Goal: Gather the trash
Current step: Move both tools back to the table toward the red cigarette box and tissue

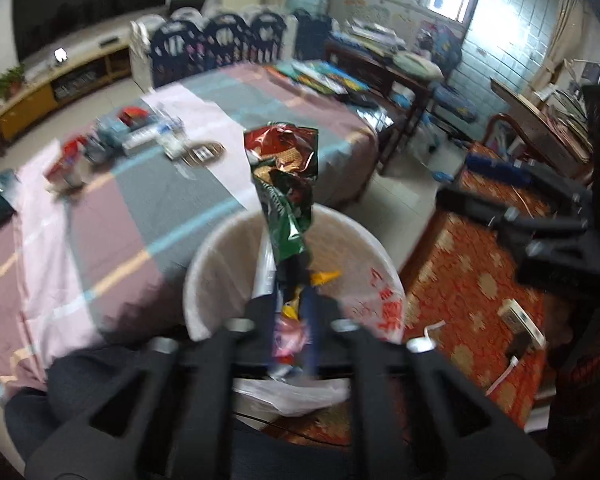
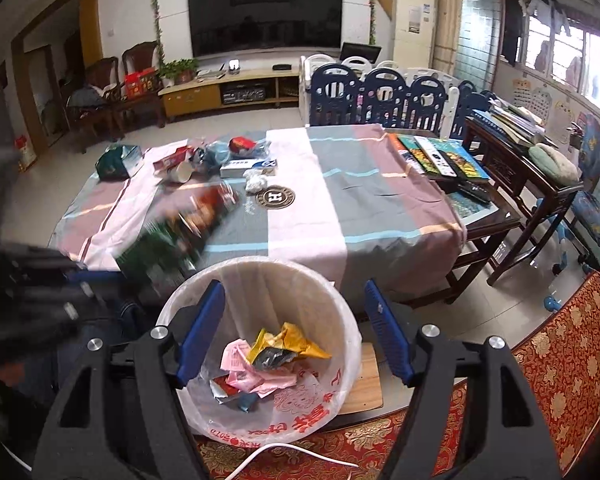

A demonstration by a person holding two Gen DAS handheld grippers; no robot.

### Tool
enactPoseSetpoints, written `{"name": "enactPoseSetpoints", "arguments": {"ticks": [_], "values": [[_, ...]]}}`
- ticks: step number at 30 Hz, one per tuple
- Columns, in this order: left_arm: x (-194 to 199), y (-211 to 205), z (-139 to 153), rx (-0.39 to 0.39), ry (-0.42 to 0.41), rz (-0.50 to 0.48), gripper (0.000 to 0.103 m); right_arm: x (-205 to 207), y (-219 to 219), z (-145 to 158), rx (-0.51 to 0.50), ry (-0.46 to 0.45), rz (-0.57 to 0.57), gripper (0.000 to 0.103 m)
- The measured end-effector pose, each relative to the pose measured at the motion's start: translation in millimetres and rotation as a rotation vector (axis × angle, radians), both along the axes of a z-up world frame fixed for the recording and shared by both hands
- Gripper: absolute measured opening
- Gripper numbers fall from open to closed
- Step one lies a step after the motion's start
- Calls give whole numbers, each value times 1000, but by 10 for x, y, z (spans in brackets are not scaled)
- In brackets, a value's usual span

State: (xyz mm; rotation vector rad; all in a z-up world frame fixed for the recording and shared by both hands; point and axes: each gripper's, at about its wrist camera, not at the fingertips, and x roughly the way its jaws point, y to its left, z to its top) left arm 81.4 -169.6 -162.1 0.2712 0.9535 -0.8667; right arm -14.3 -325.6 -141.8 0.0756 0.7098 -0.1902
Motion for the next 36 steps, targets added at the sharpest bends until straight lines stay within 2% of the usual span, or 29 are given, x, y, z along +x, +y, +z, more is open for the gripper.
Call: {"name": "enactPoseSetpoints", "arguments": {"ticks": [1,2,5,9,14,16,19,25,28,31,32,33,34,36], "values": [[29,-23,-89,30,6,22,76,-10,-20,12,4,-4,-5,72],[46,-21,-144,53,-3,46,83,-20,-38,22,11,-8,-10,73],[175,69,-205,51,5,87,83,6,-63,-4,26,-8,-12,75],[564,349,-208,48,-26,217,83,168,-71,-83,54,13,-12,75],[1398,902,-235,51,-58,464,83,552,4,-211,75,35,19,75],[1806,1112,-256,28,-50,545,88,770,44,-280,81,55,36,75],[2420,1284,-298,7,-47,602,92,1063,93,-380,88,85,55,75],[3589,1275,-514,39,-24,636,94,1667,155,-531,119,129,88,75],[3981,1152,-670,59,16,602,95,1998,156,-628,122,143,103,75],[4181,993,-867,64,62,539,95,2337,114,-716,138,132,86,75],[4221,946,-927,70,59,516,90,2428,91,-729,152,118,79,75],[4249,920,-972,76,48,499,68,2538,64,-751,176,99,77,75],[4240,907,-1009,78,45,485,63,2655,42,-777,194,86,74,75],[4170,949,-1051,32,55,477,62,2864,10,-829,207,77,71,75]]}}
